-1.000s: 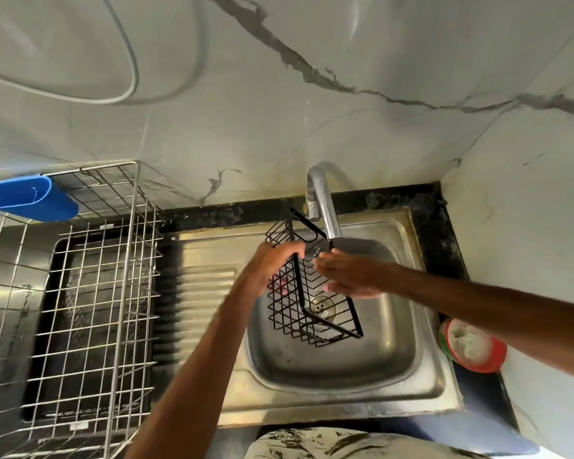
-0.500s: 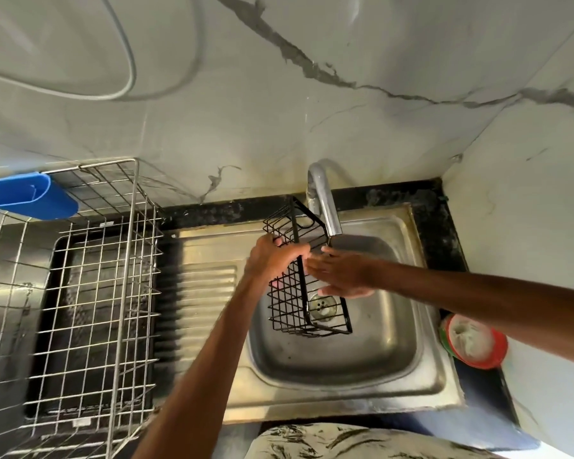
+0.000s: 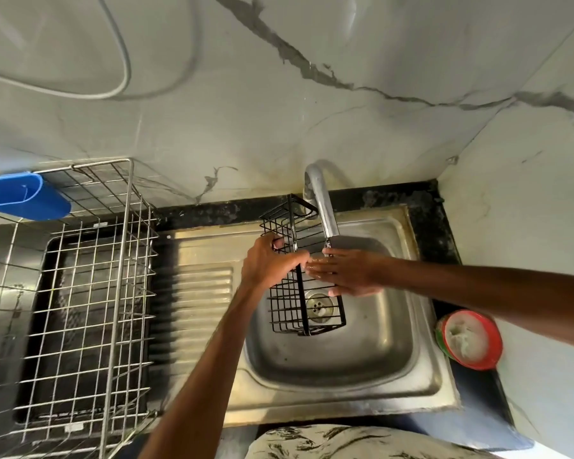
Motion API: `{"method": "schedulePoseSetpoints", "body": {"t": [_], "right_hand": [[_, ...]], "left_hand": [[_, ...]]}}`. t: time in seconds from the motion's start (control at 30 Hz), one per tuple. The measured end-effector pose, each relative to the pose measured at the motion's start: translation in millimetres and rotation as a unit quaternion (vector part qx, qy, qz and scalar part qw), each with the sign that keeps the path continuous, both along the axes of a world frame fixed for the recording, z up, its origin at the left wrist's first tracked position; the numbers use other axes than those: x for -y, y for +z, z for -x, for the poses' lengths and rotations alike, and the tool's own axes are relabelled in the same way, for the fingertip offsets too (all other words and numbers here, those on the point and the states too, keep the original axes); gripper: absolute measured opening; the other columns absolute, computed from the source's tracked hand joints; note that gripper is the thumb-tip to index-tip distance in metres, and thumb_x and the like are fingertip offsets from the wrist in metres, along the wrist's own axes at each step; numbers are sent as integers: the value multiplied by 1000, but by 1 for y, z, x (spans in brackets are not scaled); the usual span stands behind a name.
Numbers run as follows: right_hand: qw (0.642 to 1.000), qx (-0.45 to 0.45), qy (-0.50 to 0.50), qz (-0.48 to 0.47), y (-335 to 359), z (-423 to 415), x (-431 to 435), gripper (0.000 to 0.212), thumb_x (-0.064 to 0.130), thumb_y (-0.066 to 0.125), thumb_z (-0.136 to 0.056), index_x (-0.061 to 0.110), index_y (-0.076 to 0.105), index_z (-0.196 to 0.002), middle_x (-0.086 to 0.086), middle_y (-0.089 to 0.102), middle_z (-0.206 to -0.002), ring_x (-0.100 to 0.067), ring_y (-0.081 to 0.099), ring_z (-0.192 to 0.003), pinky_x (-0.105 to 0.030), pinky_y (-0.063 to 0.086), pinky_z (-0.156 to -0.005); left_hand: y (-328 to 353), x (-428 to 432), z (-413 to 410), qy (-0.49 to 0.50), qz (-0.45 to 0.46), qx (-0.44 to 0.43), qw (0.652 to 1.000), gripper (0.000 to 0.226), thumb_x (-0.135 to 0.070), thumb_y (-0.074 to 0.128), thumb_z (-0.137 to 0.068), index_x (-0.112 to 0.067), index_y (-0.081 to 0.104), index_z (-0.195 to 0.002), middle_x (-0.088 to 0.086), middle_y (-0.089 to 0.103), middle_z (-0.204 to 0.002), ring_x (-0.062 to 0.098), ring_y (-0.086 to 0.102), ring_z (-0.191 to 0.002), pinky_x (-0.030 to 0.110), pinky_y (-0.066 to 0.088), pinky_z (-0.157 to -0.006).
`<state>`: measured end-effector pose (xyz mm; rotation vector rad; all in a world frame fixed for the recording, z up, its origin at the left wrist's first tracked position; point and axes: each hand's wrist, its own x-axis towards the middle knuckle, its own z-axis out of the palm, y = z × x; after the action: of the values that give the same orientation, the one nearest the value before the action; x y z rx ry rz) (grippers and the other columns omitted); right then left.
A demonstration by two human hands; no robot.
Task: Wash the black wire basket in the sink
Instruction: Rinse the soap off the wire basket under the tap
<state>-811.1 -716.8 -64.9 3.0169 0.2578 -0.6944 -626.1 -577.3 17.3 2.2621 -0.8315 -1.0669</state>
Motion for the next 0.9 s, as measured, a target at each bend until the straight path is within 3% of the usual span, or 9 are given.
{"method": "schedulePoseSetpoints", "body": {"t": [0.1, 0.23, 0.3, 0.4, 0.5, 0.63, 0.77, 0.83, 0.9], "right_hand": [[994, 83, 28, 60, 22, -16, 20, 68, 50, 23, -106, 11, 6, -159, -13, 6, -167, -31, 11, -154, -47, 14, -124], [996, 44, -26, 67, 36, -30, 34, 39, 27, 40, -103, 18, 59, -135, -26, 41, -153, -47, 26, -147, -61, 7, -121], [995, 52, -48, 74, 22, -24, 23, 47, 41, 43, -105, 15, 50, -144, -27, 25, -160, -43, 19, -150, -61, -4, -118], [997, 48, -27, 60, 1, -1, -4, 73, 59, 20, -104, 12, 14, -159, -13, 2, -165, -29, 2, -154, -50, -8, -120], [998, 34, 33, 43, -13, 23, -20, 71, 55, 12, -105, 9, 13, -159, -15, 8, -166, -30, 2, -154, -49, -6, -123], [997, 57, 22, 52, 4, 7, 11, 67, 52, 21, -105, 14, 12, -159, -12, 7, -166, -26, 7, -153, -51, 17, -125], [986, 127, -38, 100, 33, -27, 39, 57, 49, 56, -96, 21, 52, -145, -12, 39, -157, -23, 18, -145, -52, 8, -120], [989, 119, -74, 49, 23, -28, 28, 61, 46, 49, -99, 14, 40, -150, -17, 22, -163, -34, 6, -152, -55, -4, -122], [991, 81, -101, 25, 8, -19, 11, 72, 52, 34, -102, 12, 12, -158, -15, 1, -166, -30, -2, -154, -51, 2, -124]], "left_hand": [[-4, -4, 1, -26, -15, -3, 1000, 57, -59, 70, -45, -26, 56, -89, -3, 70, -93, 20, 68, -76, 50, 64, -74], [-2, -3, 5, -1, 8, -17, 1000, 47, -50, 77, -54, -25, 58, -89, -10, 69, -84, 18, 67, -65, 50, 65, -68], [-1, -2, 6, 18, 26, -22, 999, 50, -47, 82, -62, -23, 63, -102, -16, 64, -95, 19, 71, -76, 49, 66, -68], [-2, -4, 6, 36, 43, -18, 998, 61, -56, 78, -55, -19, 67, -102, -8, 68, -95, 22, 73, -79, 48, 65, -67], [-7, -11, 7, 22, 58, -1, 998, 56, -59, 74, -53, -22, 66, -93, -5, 72, -90, 27, 75, -72, 50, 64, -60], [-10, -12, 10, -1, 91, -12, 996, 47, -65, 73, -54, -27, 61, -81, -6, 71, -86, 18, 71, -67, 43, 64, -61], [-14, -6, 10, 41, 121, 1, 992, 45, -56, 79, -57, -22, 65, -83, -1, 72, -90, 17, 71, -82, 45, 64, -70], [-16, -5, 9, 81, 142, -11, 987, 51, -57, 85, -58, -21, 68, -90, 3, 73, -96, 24, 73, -90, 51, 64, -74], [-18, -6, 7, 105, 161, -19, 981, 56, -60, 89, -58, -19, 68, -90, 4, 75, -91, 28, 74, -88, 55, 63, -75]]}}
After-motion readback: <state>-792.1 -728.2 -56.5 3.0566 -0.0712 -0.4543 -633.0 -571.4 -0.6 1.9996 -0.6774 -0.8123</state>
